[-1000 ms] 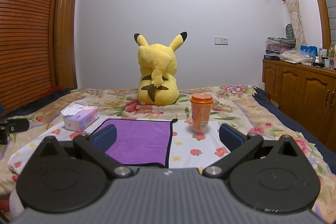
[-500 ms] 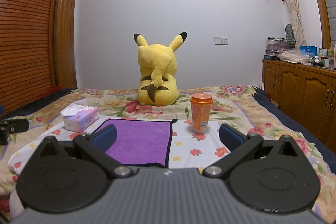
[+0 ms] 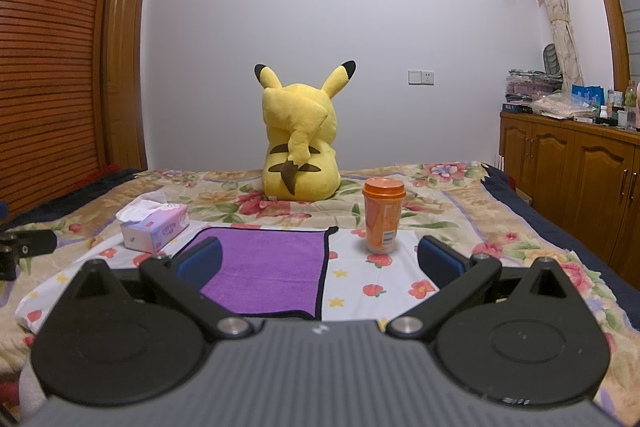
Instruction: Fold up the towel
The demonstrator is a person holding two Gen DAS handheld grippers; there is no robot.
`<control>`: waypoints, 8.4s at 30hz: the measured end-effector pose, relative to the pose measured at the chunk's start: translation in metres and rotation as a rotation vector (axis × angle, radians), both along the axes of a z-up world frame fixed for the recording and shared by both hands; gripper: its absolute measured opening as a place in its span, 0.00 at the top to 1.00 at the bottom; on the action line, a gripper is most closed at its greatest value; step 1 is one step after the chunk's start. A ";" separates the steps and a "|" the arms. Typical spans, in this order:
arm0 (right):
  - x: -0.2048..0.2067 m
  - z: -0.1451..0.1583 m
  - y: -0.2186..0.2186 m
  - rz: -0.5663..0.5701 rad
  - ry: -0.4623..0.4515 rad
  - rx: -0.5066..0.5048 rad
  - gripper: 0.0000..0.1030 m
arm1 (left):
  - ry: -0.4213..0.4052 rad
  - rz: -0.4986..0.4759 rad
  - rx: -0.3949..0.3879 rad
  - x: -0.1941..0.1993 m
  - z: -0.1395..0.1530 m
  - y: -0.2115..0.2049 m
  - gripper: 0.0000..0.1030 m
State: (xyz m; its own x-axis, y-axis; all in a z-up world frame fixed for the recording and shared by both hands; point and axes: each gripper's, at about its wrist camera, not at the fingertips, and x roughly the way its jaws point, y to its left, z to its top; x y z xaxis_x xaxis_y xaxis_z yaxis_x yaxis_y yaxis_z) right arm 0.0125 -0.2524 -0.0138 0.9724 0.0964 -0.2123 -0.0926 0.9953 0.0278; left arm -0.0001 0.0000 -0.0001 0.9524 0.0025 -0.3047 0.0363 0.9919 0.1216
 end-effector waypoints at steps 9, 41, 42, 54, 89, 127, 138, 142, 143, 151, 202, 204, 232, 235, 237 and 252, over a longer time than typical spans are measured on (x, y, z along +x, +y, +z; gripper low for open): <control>0.000 0.001 0.000 0.000 0.000 0.001 0.00 | 0.003 -0.001 0.001 0.000 0.000 0.002 0.00; 0.020 -0.007 0.010 0.024 0.064 -0.017 0.00 | 0.098 -0.002 0.015 0.027 -0.011 0.003 0.00; 0.022 -0.007 0.011 0.027 0.066 -0.017 0.00 | 0.104 -0.003 0.021 0.030 -0.011 0.002 0.00; 0.048 -0.015 0.016 0.040 0.118 -0.022 0.00 | 0.172 -0.015 0.039 0.069 -0.021 0.009 0.00; 0.128 -0.044 0.026 0.154 0.303 -0.106 0.00 | 0.340 -0.064 0.011 0.156 -0.061 0.047 0.03; 0.173 -0.094 0.024 0.258 0.628 -0.028 0.27 | 0.606 -0.119 -0.063 0.201 -0.110 0.065 0.44; 0.175 -0.092 0.022 0.275 0.637 -0.028 0.50 | 0.596 -0.127 -0.052 0.199 -0.109 0.062 0.63; 0.176 -0.090 0.019 0.269 0.630 -0.024 0.62 | 0.588 -0.130 -0.047 0.198 -0.107 0.061 0.71; 0.176 -0.090 0.018 0.266 0.627 -0.023 0.63 | 0.586 -0.131 -0.049 0.197 -0.106 0.061 0.74; 0.176 -0.090 0.019 0.275 0.615 -0.049 0.79 | 0.571 -0.148 -0.038 0.195 -0.105 0.058 0.88; 0.191 -0.054 0.008 0.319 0.401 -0.027 0.96 | 0.336 -0.178 -0.089 0.197 -0.056 0.055 0.92; 0.191 -0.054 0.008 0.320 0.399 -0.028 0.96 | 0.335 -0.179 -0.087 0.199 -0.057 0.055 0.92; 0.216 -0.069 0.009 0.329 0.412 -0.078 0.96 | 0.329 -0.200 -0.056 0.227 -0.064 0.051 0.92; 0.218 -0.069 0.009 0.330 0.408 -0.082 0.96 | 0.324 -0.203 -0.053 0.230 -0.064 0.050 0.92; 0.219 -0.070 0.008 0.329 0.403 -0.082 0.96 | 0.321 -0.203 -0.050 0.231 -0.065 0.049 0.92; 0.229 -0.055 0.003 0.325 0.333 -0.061 0.96 | 0.242 -0.216 -0.069 0.228 -0.037 0.045 0.92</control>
State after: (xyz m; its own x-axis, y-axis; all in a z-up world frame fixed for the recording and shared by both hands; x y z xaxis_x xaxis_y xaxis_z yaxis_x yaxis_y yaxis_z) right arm 0.2417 -0.2495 -0.0693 0.7720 0.3622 -0.5223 -0.3957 0.9170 0.0511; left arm 0.2275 0.0450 -0.0370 0.8285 -0.2200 -0.5149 0.2662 0.9638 0.0164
